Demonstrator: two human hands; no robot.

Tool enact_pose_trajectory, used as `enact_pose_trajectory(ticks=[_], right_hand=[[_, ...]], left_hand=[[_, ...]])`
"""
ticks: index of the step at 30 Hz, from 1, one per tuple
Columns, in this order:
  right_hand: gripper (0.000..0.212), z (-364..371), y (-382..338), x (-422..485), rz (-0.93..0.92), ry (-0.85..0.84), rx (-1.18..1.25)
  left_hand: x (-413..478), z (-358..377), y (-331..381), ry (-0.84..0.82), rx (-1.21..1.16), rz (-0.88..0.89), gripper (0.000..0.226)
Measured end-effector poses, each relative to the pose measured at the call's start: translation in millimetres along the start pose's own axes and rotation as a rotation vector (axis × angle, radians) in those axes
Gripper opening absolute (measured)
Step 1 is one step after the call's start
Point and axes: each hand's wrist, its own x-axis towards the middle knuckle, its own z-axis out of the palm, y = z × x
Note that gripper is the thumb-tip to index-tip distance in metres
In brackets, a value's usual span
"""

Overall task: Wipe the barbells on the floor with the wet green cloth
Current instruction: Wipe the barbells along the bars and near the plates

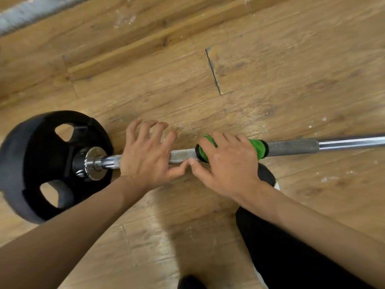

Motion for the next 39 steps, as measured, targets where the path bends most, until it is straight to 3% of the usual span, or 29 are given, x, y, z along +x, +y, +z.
enact_pose_trajectory(ticks=[12,17,19,23,27,31,35,39], right_hand=[[0.049,2,12,8,-0.024,0.17,-0.133],[0.056,-7,34,-14,0.058,0.089,-0.168],[0.058,-12,60,-33,0.166,0.098,-0.194],[0.056,-16,101,-51,0.453,0.289,-0.19],[0.059,-6,60,-26,0.647,0.383,-0.09],[0.066,11,-13,-6,0.35,0.295,-0.051],[0.068,9,7,-12,0.127,0.191,-0.07],[0.069,2,64,-28,0.247,0.291,-0.058]], left_hand=[[12,2,-8,0.157,0.009,-0.043,0.075],[19,-4,-17,0.106,0.029,-0.043,0.081],[15,-4,-16,0.1,0.022,-0.019,0.083],[19,-5,-15,0.116,0.031,-0.054,0.085],[20,-8,-11,0.136,0.04,-0.063,0.084],[18,-5,-12,0.13,0.032,-0.068,0.084],[17,-6,-13,0.146,0.044,-0.073,0.086],[18,-6,-13,0.129,0.038,-0.082,0.088]])
